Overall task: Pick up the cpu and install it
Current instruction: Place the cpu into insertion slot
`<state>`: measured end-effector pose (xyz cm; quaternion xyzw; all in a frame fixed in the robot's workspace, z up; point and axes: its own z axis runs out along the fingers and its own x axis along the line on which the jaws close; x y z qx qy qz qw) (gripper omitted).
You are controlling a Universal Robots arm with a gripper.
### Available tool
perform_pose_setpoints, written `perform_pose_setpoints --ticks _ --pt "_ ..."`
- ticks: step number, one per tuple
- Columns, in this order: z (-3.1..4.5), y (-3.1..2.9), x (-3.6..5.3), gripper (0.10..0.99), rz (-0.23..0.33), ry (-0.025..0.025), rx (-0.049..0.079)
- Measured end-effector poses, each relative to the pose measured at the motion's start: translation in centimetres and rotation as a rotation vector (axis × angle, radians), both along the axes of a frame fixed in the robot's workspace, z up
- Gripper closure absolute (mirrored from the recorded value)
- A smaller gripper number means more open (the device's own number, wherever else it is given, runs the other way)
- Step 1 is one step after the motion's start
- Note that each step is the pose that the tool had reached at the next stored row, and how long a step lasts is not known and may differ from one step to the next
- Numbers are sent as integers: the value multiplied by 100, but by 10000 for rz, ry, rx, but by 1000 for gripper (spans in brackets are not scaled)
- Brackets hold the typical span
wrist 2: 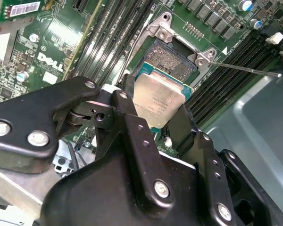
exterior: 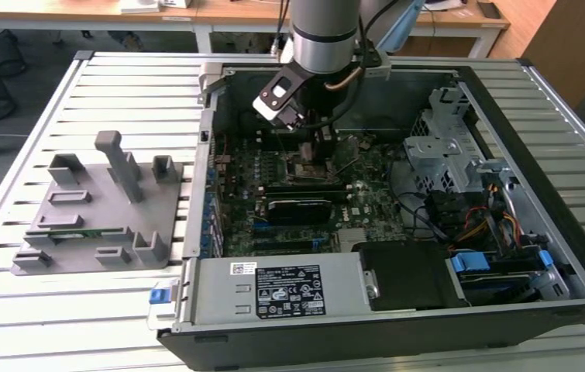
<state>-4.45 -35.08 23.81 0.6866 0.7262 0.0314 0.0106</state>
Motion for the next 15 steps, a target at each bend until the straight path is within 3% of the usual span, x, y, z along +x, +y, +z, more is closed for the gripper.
perform_pose_setpoints --ticks 15 --pt "-144 39 -34 549 -45 -1 0"
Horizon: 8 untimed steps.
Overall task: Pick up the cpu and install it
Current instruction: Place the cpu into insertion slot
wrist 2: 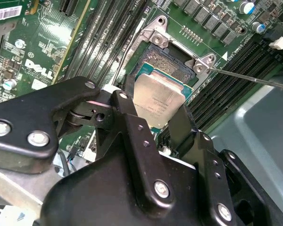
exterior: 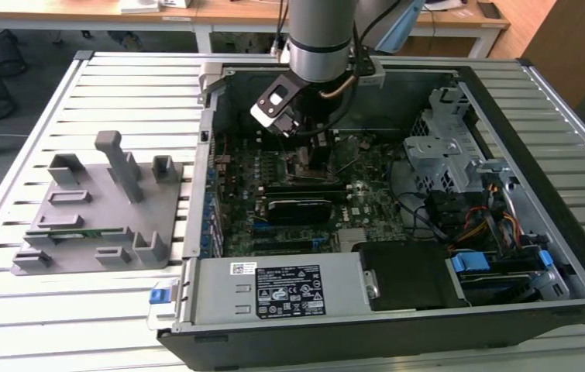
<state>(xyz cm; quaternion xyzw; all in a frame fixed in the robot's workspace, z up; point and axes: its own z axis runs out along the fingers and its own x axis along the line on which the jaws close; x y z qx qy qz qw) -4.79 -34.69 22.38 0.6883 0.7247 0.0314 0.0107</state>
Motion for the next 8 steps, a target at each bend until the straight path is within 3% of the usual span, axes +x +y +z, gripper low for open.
perform_pose_setpoints --ticks 8 --pt "-78 13 -8 549 2 1 -1"
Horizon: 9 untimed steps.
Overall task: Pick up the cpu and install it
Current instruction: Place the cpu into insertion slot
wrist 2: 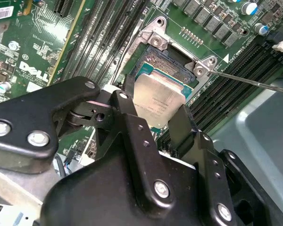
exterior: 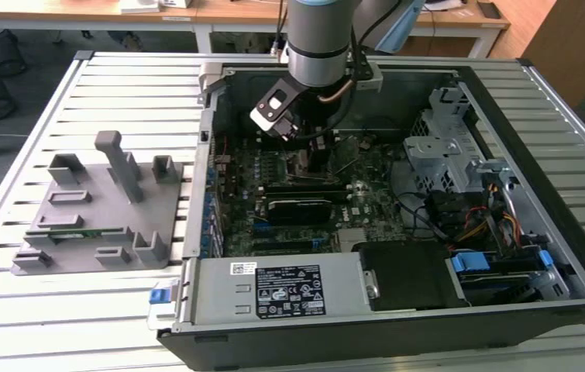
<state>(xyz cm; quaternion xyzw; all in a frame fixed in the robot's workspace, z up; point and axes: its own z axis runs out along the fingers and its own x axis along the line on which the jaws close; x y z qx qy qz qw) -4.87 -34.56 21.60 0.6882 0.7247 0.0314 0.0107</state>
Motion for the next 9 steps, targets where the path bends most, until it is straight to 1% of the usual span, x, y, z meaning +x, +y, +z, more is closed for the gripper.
perform_pose_setpoints --ticks 9 --pt "-79 6 -15 549 -1 0 0"
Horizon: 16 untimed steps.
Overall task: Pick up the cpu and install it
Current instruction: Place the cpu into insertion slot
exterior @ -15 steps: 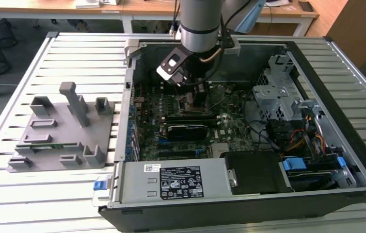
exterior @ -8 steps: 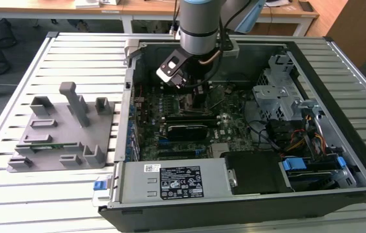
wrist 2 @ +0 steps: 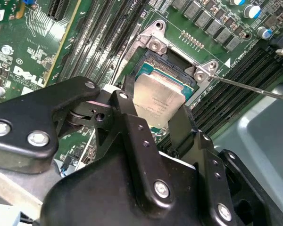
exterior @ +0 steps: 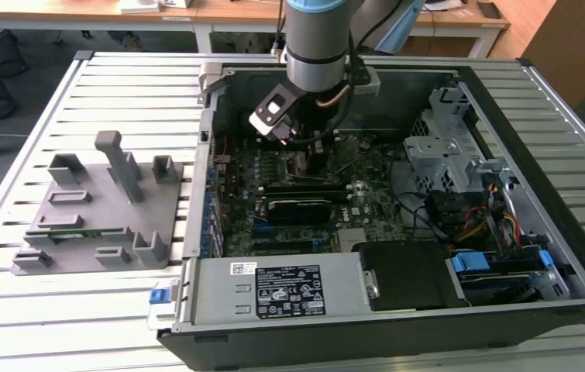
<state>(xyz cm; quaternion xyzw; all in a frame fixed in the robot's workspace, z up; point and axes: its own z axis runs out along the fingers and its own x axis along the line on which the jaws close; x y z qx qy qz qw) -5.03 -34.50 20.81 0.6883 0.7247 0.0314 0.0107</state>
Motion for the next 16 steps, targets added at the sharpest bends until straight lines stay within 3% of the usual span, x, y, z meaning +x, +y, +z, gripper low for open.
perform_pose_setpoints --ticks 16 --pt "-81 9 -14 549 -139 -1 1"
